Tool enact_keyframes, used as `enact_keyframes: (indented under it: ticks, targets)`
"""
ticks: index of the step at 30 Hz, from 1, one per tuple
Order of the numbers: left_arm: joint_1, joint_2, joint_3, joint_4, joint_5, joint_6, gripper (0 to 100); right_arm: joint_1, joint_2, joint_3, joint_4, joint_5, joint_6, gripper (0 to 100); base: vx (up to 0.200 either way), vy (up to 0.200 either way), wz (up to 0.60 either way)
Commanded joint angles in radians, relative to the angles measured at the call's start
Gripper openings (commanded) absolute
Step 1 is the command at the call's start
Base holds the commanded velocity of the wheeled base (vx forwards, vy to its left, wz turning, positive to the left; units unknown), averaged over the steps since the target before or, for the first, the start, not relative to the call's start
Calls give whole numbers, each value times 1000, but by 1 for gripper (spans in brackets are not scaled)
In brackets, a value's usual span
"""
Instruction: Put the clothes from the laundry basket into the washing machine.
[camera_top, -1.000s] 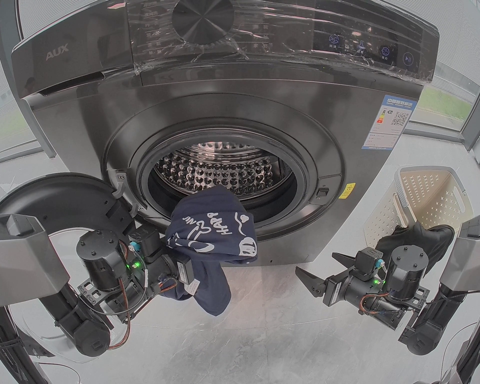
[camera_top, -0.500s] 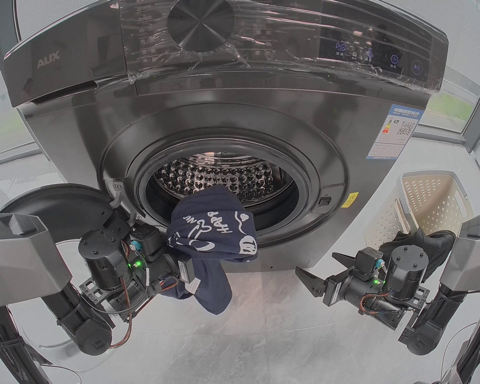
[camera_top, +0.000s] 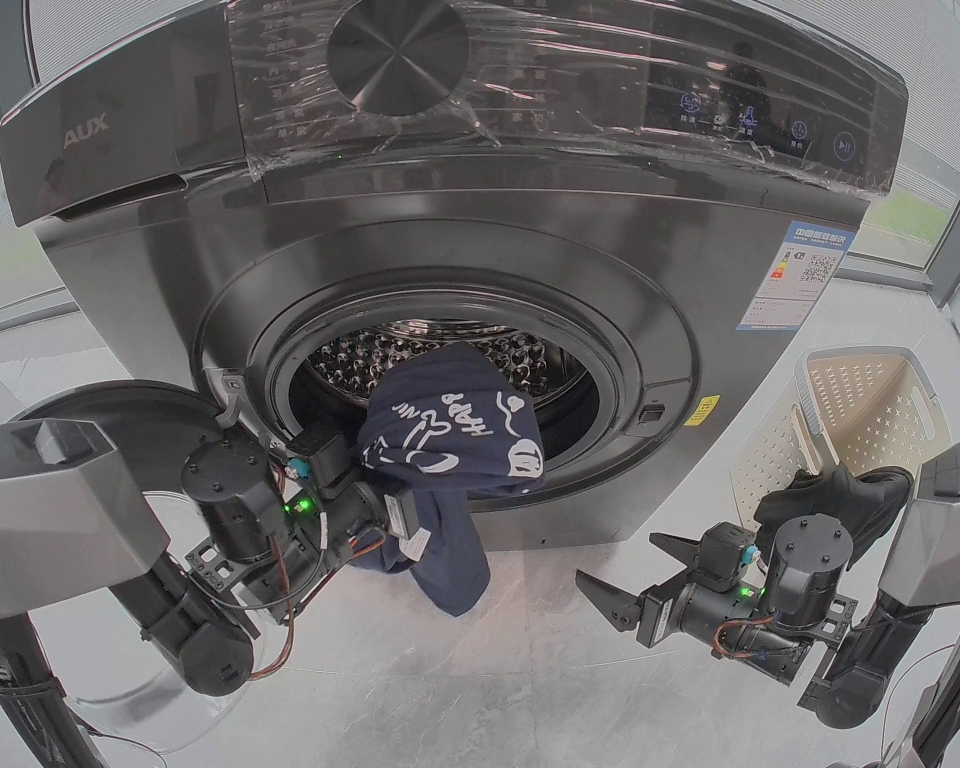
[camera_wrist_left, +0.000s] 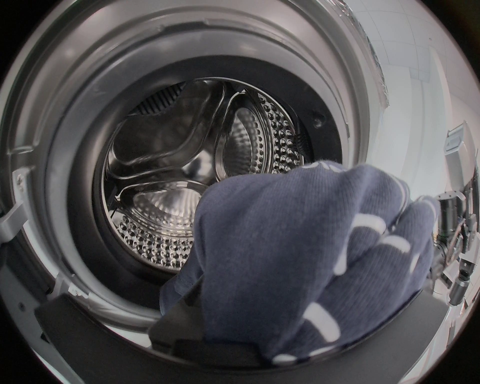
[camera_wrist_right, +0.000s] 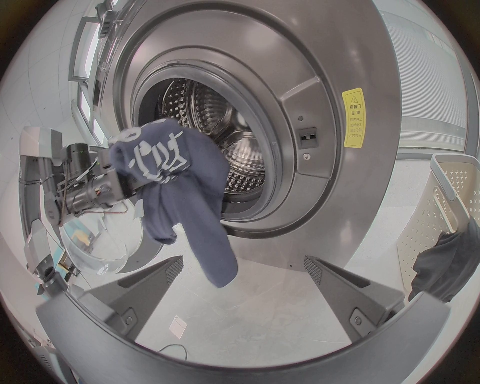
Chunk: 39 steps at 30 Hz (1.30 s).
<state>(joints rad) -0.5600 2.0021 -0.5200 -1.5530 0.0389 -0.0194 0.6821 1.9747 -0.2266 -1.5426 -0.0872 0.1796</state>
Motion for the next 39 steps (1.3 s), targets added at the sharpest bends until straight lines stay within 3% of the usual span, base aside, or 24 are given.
enact_keyframes:
  ticks: [1, 3, 7, 12, 18, 22, 27, 34, 39]
  targets:
    - [-12, 78, -103, 4, 12, -4, 0, 24, -2, 20, -1, 0, 1, 100, 0, 0, 0]
    - [-12, 121, -160, 2, 12, -5, 0, 24, -7, 24, -1, 0, 1, 100, 0, 0, 0]
    - [-14, 207, -291, 7, 61, -45, 0, 19, -34, 39, -1, 0, 0, 100, 0, 0, 0]
    - [-6, 260, -380, 24, 88, -45, 0, 19, -43, 47, 1, 0, 0, 100, 0, 0, 0]
    - [2, 279, -476, 146, 107, -45, 0, 20, -40, 47, -1, 0, 0, 100, 0, 0, 0]
    - [8, 302, -588, 221, 145, -45, 0, 19, -36, 47, -1, 0, 1, 100, 0, 0, 0]
    - [14, 356, -670, 249, 151, -42, 0, 22, -34, 47, -1, 0, 1, 100, 0, 0, 0]
    - [60, 443, -922, 352, 191, -47, 0, 20, -31, 49, -1, 0, 3, 100, 0, 0, 0]
    - [61, 469, -982, 392, 194, -47, 0, 22, -23, 49, -1, 0, 3, 100, 0, 0, 0]
